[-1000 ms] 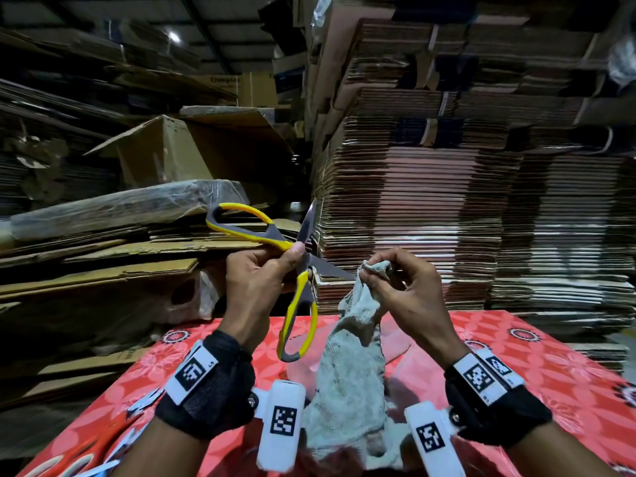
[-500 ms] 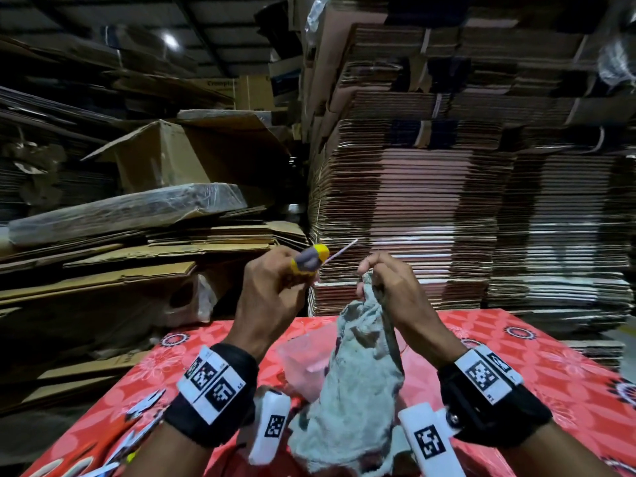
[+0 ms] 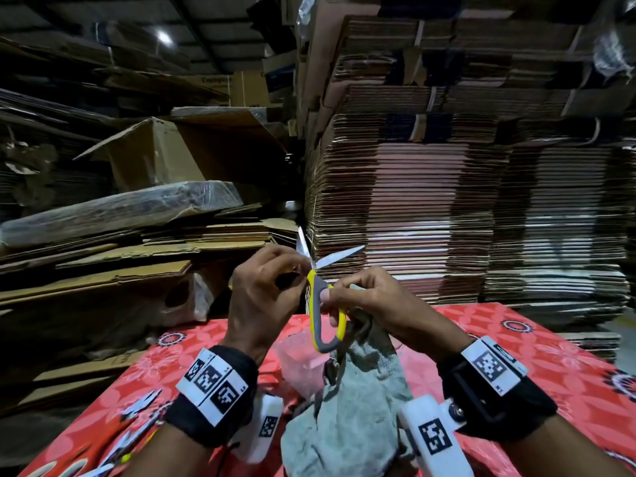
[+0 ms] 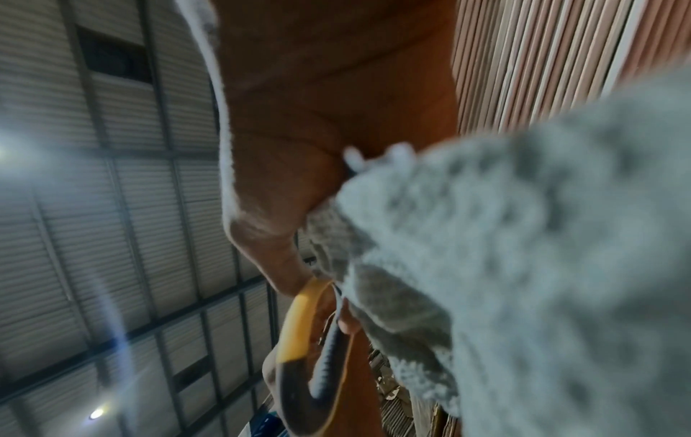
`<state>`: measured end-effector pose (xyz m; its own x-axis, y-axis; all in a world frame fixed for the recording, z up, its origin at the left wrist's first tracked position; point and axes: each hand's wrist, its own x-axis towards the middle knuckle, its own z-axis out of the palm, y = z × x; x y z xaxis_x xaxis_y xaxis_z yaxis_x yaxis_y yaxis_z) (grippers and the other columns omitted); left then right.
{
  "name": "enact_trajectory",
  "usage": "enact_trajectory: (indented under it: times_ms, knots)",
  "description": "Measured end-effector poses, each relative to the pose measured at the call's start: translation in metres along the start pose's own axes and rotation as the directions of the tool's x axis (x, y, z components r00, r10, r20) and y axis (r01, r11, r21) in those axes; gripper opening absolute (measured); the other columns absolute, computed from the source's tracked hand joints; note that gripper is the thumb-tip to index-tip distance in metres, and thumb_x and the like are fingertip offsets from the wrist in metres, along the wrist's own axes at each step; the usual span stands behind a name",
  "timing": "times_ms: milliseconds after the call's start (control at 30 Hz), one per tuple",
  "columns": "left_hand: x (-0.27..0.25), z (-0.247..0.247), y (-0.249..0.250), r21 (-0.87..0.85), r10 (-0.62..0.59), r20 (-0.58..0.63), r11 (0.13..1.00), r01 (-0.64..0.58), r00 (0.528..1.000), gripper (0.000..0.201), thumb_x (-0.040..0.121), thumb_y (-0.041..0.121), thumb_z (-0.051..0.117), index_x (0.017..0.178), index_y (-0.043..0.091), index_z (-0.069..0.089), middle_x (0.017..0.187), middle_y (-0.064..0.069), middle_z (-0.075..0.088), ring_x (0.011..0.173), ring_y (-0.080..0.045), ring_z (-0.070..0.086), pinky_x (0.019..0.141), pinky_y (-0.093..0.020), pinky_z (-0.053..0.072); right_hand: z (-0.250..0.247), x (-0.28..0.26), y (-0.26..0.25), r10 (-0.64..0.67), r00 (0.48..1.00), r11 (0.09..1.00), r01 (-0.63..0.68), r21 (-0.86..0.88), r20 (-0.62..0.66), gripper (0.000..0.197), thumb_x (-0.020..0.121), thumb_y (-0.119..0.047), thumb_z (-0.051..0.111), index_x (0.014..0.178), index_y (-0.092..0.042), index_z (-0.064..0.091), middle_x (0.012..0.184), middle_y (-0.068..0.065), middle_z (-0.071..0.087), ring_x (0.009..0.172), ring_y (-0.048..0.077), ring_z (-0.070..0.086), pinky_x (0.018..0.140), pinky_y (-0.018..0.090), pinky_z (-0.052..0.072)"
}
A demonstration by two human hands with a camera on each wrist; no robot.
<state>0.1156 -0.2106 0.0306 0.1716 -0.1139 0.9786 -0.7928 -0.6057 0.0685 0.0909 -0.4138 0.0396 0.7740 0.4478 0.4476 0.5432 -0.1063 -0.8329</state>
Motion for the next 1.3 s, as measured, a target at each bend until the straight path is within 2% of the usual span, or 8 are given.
enact_trajectory:
  times_ms: [133,433,667,733,800,900,1200,1300]
  knots:
    - [0.002,-0.002,0.002,0.088,-0.010,-0.069,0.996,0.016,0.998,0.022,0.072,-0.003,0.089,0.091,0.006,0.081,0.095,-0.004,0.076,0.087,-0.007,0.066,0.083,-0.003,0.043,0.001,0.001,-0.002,0.004,1.000,0.999,-0.003,0.047,-0.022,0.024,0.097,-0.015,0.070,0.075,-0.009,0.075,0.072,0.011,0.070,0.050,0.009,0.054,0.049,0.023,0.043]
    - [0.001,-0.004,-0.001,0.191,0.110,-0.086,0.977,-0.092,0.990,0.003,0.081,0.002,0.077,0.082,0.003,0.074,0.105,-0.011,0.073,0.093,-0.030,0.070,0.078,-0.043,0.056,0.003,0.007,0.007,0.071,0.994,0.984,-0.057,0.168,-0.078,0.029,0.088,-0.031,0.075,0.088,-0.002,0.079,0.072,0.011,0.070,0.068,0.027,0.057,0.068,0.041,0.037]
    - [0.004,-0.002,0.011,0.175,-0.142,-0.198,0.968,0.178,0.970,0.012,0.077,0.030,0.075,0.078,0.019,0.070,0.087,0.002,0.063,0.081,-0.019,0.061,0.071,-0.037,0.049,0.002,0.011,0.014,0.070,0.979,0.977,-0.028,0.212,-0.191,0.037,0.086,-0.033,0.074,0.089,0.004,0.076,0.075,0.014,0.070,0.063,0.027,0.058,0.070,0.044,0.038]
    - [0.006,0.002,0.012,-0.079,-0.419,-0.091,0.907,0.413,0.903,0.024,0.083,0.043,0.070,0.074,0.021,0.069,0.068,0.008,0.064,0.063,-0.011,0.061,0.058,-0.031,0.048,0.002,0.011,0.015,0.065,0.978,0.977,-0.022,0.211,-0.196,0.029,0.091,-0.029,0.074,0.088,-0.001,0.078,0.075,0.013,0.069,0.067,0.028,0.055,0.069,0.043,0.038]
    - [0.011,0.003,0.015,-0.326,-0.688,0.171,0.637,0.699,0.706,0.038,0.091,0.054,0.066,0.078,0.019,0.071,0.059,0.008,0.064,0.051,-0.009,0.057,0.052,-0.027,0.042,0.005,0.010,0.015,0.059,0.979,0.977,-0.017,0.214,-0.195,0.026,0.097,-0.021,0.071,0.089,0.003,0.076,0.074,0.012,0.069,0.074,0.033,0.054,0.068,0.041,0.040]
    - [0.015,0.006,0.022,-0.491,-0.758,0.421,0.272,0.828,0.498,0.040,0.104,0.045,0.056,0.082,0.014,0.068,0.062,0.002,0.068,0.047,-0.012,0.060,0.051,-0.025,0.046,0.013,0.009,0.015,0.062,0.987,0.985,-0.037,0.168,-0.146,0.026,0.100,-0.019,0.066,0.086,0.000,0.076,0.074,0.012,0.069,0.069,0.031,0.055,0.064,0.039,0.039]
    - [0.009,0.012,0.000,-0.566,-0.784,0.266,0.344,0.749,0.561,0.043,0.102,0.036,0.064,0.089,-0.005,0.060,0.080,-0.019,0.059,0.075,-0.035,0.062,0.077,-0.050,0.060,0.017,0.007,0.014,0.145,0.975,0.989,-0.148,-0.003,-0.170,0.037,0.100,-0.039,0.064,0.103,-0.004,0.075,0.088,0.026,0.070,0.064,0.021,0.059,0.055,0.030,0.036]
    - [0.007,0.011,-0.003,-0.500,-0.755,0.328,0.372,0.782,0.569,0.040,0.105,0.034,0.061,0.088,-0.002,0.062,0.079,-0.017,0.065,0.067,-0.027,0.071,0.066,-0.047,0.065,0.003,0.007,0.012,0.180,0.960,0.982,-0.187,-0.013,-0.214,0.035,0.100,-0.038,0.049,0.103,-0.020,0.079,0.069,0.008,0.059,0.054,0.021,0.049,0.046,0.023,0.028]
